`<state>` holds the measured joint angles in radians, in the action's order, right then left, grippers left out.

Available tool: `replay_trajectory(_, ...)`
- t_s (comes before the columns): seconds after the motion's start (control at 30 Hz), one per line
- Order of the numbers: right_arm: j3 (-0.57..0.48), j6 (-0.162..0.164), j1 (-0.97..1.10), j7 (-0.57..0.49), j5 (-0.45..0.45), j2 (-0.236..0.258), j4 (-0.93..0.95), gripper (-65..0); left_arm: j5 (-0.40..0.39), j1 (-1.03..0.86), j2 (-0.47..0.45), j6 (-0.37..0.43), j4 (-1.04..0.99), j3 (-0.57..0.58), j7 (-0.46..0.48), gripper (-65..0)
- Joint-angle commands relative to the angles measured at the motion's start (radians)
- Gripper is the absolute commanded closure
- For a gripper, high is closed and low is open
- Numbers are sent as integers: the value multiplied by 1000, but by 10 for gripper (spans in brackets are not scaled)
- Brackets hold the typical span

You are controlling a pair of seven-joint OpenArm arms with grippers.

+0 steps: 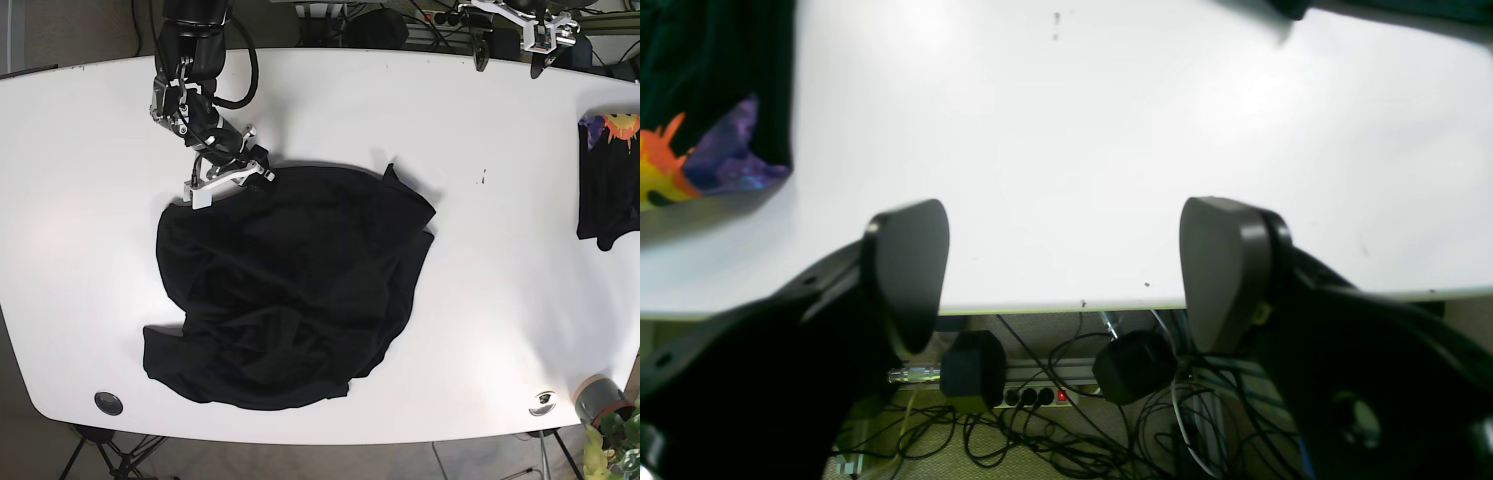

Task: Fold the T-shirt properly
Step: 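Grasp the shirt edge with the right gripper and drag it away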

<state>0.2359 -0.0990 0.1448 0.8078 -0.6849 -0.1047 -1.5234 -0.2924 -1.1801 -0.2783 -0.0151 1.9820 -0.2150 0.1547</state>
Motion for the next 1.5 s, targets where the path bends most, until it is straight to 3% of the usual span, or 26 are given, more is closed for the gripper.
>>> replay_trajectory(0.0, 0, 5, -7, -5, 1, 6, -9, -16, 0, -16, -6, 0, 12, -5, 27, -510)
replay_trajectory(0.23, 0, 3, 16, -6, 1, 7, -18, -21, -1, -5, -6, 0, 12, -4, 27, -510)
replay_trajectory(0.47, 4, -3, 103, -8, 0, 36, -168, -21, -1, 7, -8, 0, 12, -5, 27, -510)
replay_trajectory(0.93, 9, 0, 249, -8, 0, 162, -464, -21, -3, 95, -35, -1, 13, -4, 29, -514)
replay_trajectory(1.2, 144, -8, 309, -8, -9, 182, -480, -21, -3, 151, -35, -1, 17, -4, 27, -514)
replay_trajectory(1.47, 268, -92, 367, -8, -9, 184, -486, -21, -3, 234, -29, -1, 15, 2, 27, -517)
